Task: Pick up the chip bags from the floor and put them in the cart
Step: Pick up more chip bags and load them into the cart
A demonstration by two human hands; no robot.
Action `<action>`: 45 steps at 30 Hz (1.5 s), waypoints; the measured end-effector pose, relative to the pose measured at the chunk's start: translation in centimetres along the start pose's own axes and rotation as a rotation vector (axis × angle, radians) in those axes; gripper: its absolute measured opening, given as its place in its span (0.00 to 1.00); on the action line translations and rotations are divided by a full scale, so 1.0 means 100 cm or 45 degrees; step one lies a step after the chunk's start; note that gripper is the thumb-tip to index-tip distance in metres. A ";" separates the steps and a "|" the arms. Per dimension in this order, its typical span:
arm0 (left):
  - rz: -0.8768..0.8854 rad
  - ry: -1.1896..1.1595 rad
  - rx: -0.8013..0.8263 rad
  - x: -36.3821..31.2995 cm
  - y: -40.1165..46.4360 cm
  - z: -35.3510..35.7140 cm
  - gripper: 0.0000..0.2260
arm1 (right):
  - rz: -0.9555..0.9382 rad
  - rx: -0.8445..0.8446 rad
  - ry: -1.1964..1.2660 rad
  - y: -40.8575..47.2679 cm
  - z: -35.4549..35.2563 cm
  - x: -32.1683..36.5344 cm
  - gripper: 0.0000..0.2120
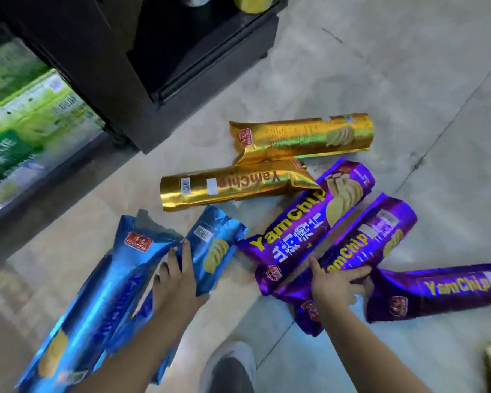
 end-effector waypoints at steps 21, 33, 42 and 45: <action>-0.123 -1.505 0.074 0.100 -0.271 -0.314 0.46 | -0.568 0.701 0.219 -0.321 -0.249 0.170 0.41; -0.133 -1.891 -0.186 0.302 -0.529 -0.436 0.33 | -0.890 1.169 0.166 -0.643 -0.357 0.227 0.44; -0.299 -2.028 -0.468 0.485 -0.675 -0.378 0.33 | -1.091 1.558 -0.033 -0.838 -0.318 0.144 0.40; -0.361 -2.047 -0.493 0.542 -0.722 -0.337 0.44 | -1.104 1.664 -0.030 -0.911 -0.298 0.101 0.37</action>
Point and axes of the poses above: each hand's wrist, its own y-axis towards the middle knuckle, its own z-axis out of the palm, x = y × z, the point moved 7 cm from there along y, towards the middle knuckle, and after that the axes turned 13 degrees about y, right-handed, at the moved point
